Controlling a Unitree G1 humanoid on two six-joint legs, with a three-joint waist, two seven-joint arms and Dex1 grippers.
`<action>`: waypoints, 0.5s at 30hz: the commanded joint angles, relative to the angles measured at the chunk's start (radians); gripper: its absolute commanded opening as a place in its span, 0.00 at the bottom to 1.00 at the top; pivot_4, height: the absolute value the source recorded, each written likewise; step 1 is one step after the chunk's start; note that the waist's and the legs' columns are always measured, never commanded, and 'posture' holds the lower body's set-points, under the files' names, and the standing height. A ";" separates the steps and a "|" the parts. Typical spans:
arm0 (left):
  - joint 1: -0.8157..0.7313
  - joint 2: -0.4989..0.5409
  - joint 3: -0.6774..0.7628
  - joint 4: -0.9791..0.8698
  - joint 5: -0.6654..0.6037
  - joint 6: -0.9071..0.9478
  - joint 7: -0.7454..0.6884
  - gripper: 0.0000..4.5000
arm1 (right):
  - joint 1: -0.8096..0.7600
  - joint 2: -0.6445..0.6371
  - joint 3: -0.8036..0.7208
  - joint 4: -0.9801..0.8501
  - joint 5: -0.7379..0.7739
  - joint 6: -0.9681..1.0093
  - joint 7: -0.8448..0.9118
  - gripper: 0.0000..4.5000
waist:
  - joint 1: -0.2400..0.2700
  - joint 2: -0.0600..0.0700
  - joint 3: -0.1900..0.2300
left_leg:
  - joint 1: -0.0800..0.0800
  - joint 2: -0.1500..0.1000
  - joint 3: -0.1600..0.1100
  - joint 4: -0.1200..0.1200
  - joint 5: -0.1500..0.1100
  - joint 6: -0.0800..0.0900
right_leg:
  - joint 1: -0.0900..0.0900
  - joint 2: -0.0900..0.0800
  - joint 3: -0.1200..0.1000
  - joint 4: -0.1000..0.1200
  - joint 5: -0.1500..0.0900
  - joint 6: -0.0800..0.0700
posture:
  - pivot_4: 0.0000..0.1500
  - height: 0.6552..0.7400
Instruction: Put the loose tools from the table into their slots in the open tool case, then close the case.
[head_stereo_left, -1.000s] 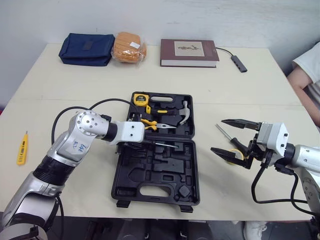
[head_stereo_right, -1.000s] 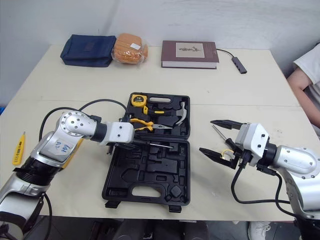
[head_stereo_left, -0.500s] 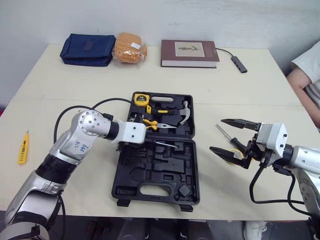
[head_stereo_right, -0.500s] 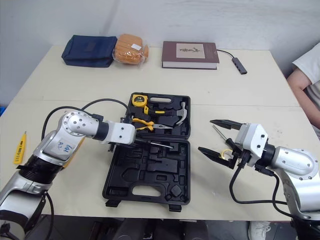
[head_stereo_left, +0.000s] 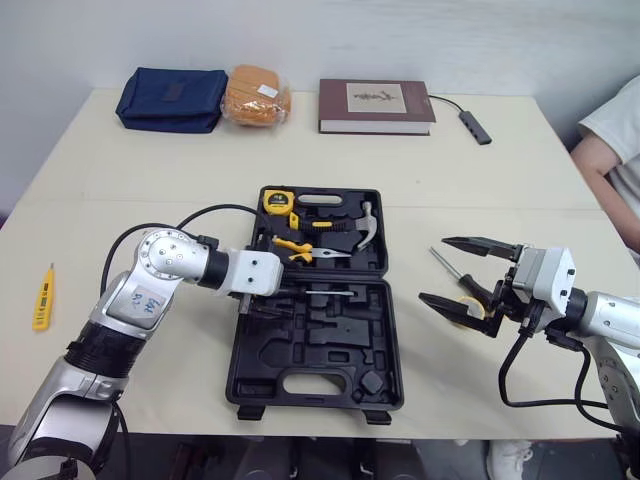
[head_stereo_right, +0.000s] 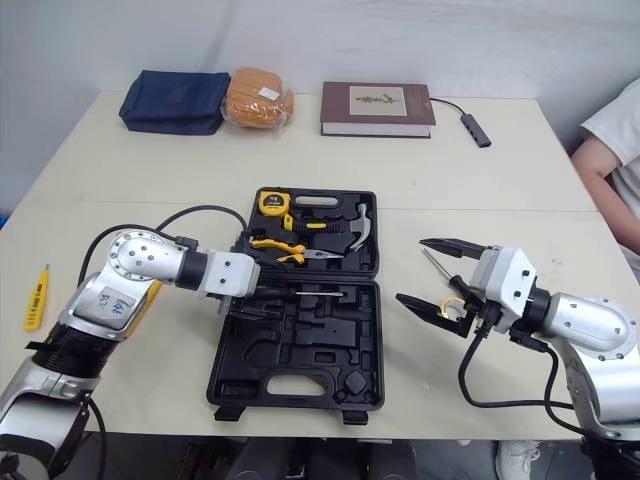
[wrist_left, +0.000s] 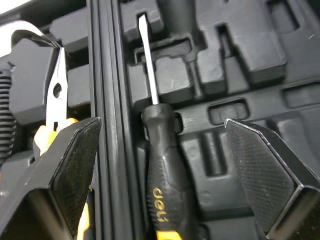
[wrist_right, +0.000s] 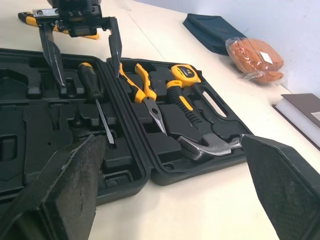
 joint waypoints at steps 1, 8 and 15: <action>0.007 -0.021 0.055 -0.014 -0.073 0.012 0.017 0.89 | -0.003 0.002 -0.005 -0.009 0.009 -0.014 0.001 1.00 | 0.001 0.000 0.000 | -0.001 0.000 -0.001 0.001 0.000 0.000 | 0.000 0.000 -0.001 0.000 0.000 0.000 | 1.00 1.00; 0.047 -0.086 0.091 -0.049 -0.205 0.109 0.013 0.46 | 0.008 0.006 -0.003 -0.009 0.007 -0.013 -0.001 1.00 | -0.003 0.000 0.000 | -0.001 0.000 -0.001 0.001 0.000 0.000 | 0.000 0.000 0.000 0.000 0.000 0.000 | 1.00 1.00; 0.060 -0.128 0.055 0.027 -0.138 0.134 0.094 0.01 | 0.029 0.005 -0.006 -0.016 0.012 -0.010 0.004 1.00 | 0.000 0.000 0.000 | 0.000 0.000 -0.001 0.001 0.000 0.000 | 0.000 0.000 -0.001 0.001 0.000 0.000 | 1.00 1.00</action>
